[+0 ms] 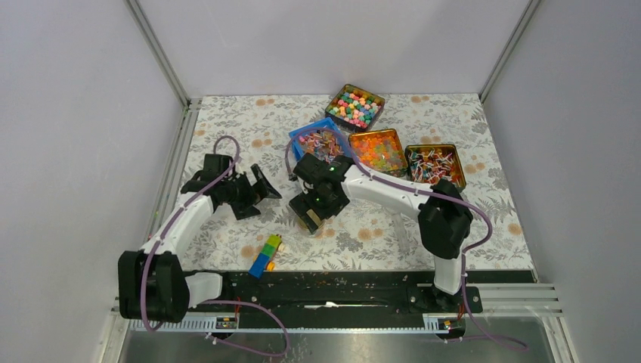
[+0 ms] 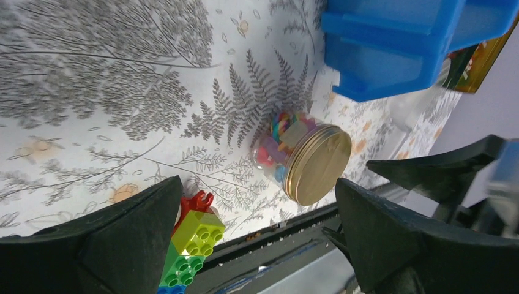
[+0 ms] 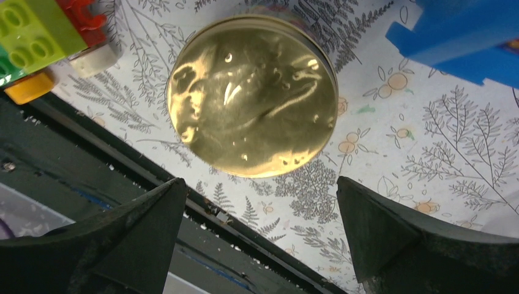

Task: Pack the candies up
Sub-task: Close the bottle lid on the packing bottle, then pick up the packing bottle from the center of the board.

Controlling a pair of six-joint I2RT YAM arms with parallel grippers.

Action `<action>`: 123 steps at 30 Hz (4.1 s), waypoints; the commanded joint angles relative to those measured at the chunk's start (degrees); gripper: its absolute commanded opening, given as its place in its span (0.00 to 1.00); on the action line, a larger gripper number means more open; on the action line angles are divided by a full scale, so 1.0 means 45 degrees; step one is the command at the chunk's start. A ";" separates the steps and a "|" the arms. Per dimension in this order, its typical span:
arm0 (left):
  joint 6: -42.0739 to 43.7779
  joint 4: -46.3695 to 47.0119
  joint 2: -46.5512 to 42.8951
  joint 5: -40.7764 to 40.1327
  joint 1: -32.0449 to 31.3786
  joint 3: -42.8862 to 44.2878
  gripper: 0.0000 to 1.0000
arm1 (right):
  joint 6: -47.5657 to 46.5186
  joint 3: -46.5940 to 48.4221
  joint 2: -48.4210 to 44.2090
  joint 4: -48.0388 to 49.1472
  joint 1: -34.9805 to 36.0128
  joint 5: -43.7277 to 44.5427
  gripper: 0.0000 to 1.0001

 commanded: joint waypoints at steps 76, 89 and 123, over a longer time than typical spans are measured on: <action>0.8327 1.5013 -0.2746 0.2182 -0.6138 -0.6409 0.99 | 0.1042 -0.2026 -0.2789 0.0148 -0.5589 -0.2414 0.99; 0.7658 1.8466 0.0301 -0.1725 -0.7775 -0.7314 0.99 | 0.1124 -0.1681 -0.2599 0.0113 -0.6141 -0.2592 0.99; 0.8857 2.4934 0.8596 0.0062 -0.8116 -0.6254 0.99 | 0.1675 -0.1703 -0.2786 -0.0473 -0.6767 -0.3299 1.00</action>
